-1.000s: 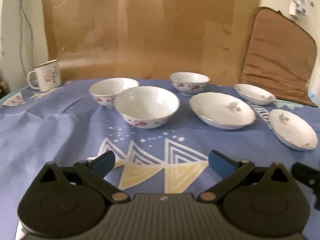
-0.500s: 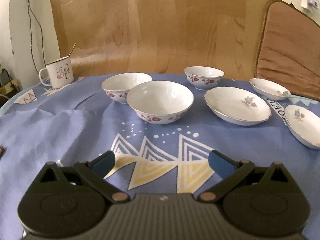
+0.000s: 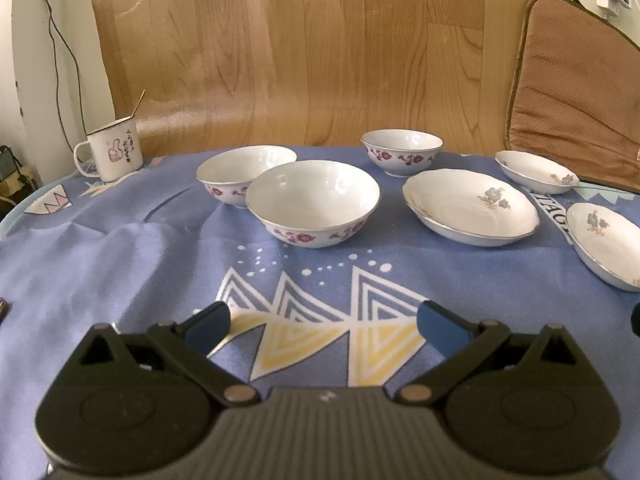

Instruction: Organize plates and bowls

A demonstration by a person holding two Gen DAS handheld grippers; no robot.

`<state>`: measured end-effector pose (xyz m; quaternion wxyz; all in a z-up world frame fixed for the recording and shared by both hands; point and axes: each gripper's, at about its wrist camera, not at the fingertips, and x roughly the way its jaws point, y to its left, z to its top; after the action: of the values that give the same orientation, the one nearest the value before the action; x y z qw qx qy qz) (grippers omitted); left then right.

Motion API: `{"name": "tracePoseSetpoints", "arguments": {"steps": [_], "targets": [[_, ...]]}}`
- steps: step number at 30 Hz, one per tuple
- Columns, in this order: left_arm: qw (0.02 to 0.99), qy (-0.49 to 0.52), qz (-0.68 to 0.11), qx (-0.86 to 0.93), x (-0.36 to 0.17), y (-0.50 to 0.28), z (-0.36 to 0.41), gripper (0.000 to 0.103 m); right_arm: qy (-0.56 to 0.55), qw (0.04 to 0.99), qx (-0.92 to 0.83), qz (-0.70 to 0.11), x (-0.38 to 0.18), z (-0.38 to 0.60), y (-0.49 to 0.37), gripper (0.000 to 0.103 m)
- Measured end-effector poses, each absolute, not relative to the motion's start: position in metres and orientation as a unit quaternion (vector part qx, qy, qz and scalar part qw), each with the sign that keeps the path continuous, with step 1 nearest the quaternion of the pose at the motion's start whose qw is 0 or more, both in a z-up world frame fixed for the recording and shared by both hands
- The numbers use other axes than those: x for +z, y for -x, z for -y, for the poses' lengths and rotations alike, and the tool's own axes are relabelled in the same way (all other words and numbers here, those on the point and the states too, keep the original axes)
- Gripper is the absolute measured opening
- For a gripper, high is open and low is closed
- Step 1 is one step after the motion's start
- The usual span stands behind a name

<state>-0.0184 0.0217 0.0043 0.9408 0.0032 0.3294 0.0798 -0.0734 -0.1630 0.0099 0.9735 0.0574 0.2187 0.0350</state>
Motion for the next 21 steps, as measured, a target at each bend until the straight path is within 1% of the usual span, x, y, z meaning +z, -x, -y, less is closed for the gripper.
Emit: {"name": "tracePoseSetpoints", "arguments": {"steps": [1,5,7,12,21], "targets": [[0.941,-0.003,-0.330,0.079,0.0042,0.0182,-0.0217,0.103,-0.056,0.973,0.035,-0.222,0.0098,0.1624,0.0724,0.086],[0.940,-0.001,-0.331,0.077,0.0038,0.0178,-0.0219,0.103,-0.055,0.971,0.036,-0.229,0.0089,0.1625,0.0714,0.077],[0.941,0.001,-0.331,0.076,0.0040,0.0176,-0.0218,0.103,-0.055,0.970,0.035,-0.233,0.0086,0.1625,0.0704,0.070],[0.941,0.004,-0.330,0.074,0.0038,0.0181,-0.0213,0.103,-0.054,0.968,0.036,-0.241,0.0074,0.1626,0.0698,0.058],[0.941,0.006,-0.331,0.069,0.0042,0.0177,-0.0219,0.103,-0.053,0.967,0.034,-0.245,0.0082,0.1629,0.0679,0.057]]}}
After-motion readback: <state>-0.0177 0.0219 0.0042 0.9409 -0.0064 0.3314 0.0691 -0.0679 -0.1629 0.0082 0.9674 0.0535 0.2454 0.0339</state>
